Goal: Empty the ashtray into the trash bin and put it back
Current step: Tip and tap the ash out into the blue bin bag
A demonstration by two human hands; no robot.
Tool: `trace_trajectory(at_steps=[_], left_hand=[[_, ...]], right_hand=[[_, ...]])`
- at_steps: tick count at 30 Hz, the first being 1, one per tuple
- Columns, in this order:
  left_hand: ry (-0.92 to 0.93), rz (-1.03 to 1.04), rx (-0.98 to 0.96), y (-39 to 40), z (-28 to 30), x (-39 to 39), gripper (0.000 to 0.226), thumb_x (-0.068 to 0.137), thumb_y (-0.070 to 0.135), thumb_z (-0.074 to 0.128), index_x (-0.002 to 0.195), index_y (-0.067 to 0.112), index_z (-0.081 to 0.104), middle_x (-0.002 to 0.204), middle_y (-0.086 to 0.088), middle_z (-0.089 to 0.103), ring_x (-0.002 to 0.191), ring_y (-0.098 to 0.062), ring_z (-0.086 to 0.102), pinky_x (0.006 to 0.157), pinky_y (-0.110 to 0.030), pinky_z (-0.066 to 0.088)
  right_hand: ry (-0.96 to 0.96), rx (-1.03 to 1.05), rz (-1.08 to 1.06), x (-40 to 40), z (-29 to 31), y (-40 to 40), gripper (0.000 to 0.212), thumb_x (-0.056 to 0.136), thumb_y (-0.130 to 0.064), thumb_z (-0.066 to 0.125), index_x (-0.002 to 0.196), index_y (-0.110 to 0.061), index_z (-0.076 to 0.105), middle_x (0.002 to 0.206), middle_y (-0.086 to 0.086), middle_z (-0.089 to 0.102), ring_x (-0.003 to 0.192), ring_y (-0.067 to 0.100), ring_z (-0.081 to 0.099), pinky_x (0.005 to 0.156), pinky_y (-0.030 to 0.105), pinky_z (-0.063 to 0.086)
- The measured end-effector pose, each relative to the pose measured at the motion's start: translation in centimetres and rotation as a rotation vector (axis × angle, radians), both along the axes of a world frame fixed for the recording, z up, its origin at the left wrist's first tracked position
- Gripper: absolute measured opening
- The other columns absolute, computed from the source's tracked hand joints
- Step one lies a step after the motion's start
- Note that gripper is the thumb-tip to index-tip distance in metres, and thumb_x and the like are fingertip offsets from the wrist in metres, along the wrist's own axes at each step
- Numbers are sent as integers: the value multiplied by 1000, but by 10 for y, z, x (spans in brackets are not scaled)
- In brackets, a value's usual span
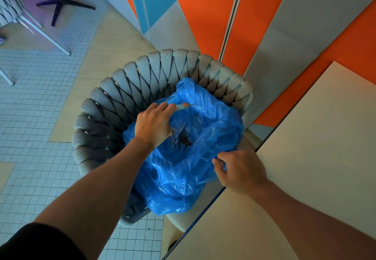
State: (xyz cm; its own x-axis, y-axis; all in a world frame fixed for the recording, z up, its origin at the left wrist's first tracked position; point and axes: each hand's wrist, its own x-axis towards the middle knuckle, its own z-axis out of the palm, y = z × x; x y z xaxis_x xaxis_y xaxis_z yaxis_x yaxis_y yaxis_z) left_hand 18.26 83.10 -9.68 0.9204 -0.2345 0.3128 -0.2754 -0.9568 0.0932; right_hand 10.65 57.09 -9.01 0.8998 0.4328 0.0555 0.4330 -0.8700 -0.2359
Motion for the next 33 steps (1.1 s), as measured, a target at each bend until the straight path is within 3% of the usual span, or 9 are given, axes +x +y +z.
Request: trace_trajectory(at_steps=[3, 6, 12, 15, 17, 19, 22, 28, 33], left_hand=[[48, 120, -250, 0, -2, 3, 5, 85, 9, 52, 83, 10, 48, 68, -2, 51, 53, -25, 44, 45, -30, 33], [87, 218, -418, 3, -5, 7, 15, 91, 15, 48, 79, 13, 40, 64, 4, 45, 49, -19, 39, 44, -28, 24], [241, 562, -839, 6, -7, 19, 17, 90, 21, 51, 76, 12, 46, 65, 1, 48, 55, -17, 44, 43, -27, 34], [362, 690, -1033, 12, -9, 24, 18, 91, 22, 55, 79, 9, 51, 81, -13, 61, 73, -36, 63, 58, -43, 58], [403, 729, -1115, 15, -11, 24, 17, 91, 23, 56, 82, 8, 53, 92, -19, 66, 85, -39, 67, 68, -52, 59], [378, 700, -1069, 15, -13, 22, 17, 90, 23, 58, 82, 8, 53, 86, -15, 65, 77, -33, 66, 63, -43, 59], [260, 552, -863, 14, -12, 17, 17, 88, 20, 60, 79, 9, 51, 69, -3, 55, 61, -18, 51, 49, -28, 42], [3, 9, -204, 6, -1, 5, 3, 87, 10, 56, 90, 8, 56, 74, -7, 55, 59, -28, 51, 44, -33, 40], [2, -155, 98, 0, 2, -3, 26, 78, 8, 72, 103, 9, 64, 82, -10, 60, 68, -30, 57, 39, -29, 40]], right_hand=[[-1, 5, -1, 0, 0, 0, 38, 88, -40, 51, 55, -21, 46, 42, -6, 46, 38, 12, 36, 44, 22, 21], [-2, 0, -3, 0, 0, 0, 38, 88, -40, 51, 55, -21, 46, 43, -6, 47, 38, 12, 36, 44, 22, 20], [1, -3, -3, 0, 0, 1, 38, 88, -41, 50, 55, -23, 43, 44, -9, 40, 39, 10, 34, 43, 20, 14], [-4, -7, -6, 0, 0, 0, 38, 88, -41, 51, 55, -22, 46, 43, -7, 46, 39, 10, 35, 44, 21, 16], [-5, -1, -7, 0, 0, 0, 38, 88, -40, 52, 55, -22, 46, 43, -7, 46, 38, 10, 35, 44, 21, 16], [-2, 0, -7, 0, 0, 0, 38, 88, -40, 51, 55, -21, 47, 43, -7, 46, 38, 11, 36, 45, 21, 18], [-1, 0, -8, 0, -1, 0, 39, 89, -41, 50, 56, -21, 49, 44, -7, 47, 39, 11, 37, 45, 21, 19], [-2, 2, -5, 0, -2, -1, 39, 89, -42, 48, 56, -21, 49, 45, -6, 49, 39, 12, 39, 45, 22, 22], [2, 19, -7, 0, 0, -1, 38, 88, -39, 52, 55, -20, 47, 43, -5, 47, 37, 14, 40, 45, 22, 23]])
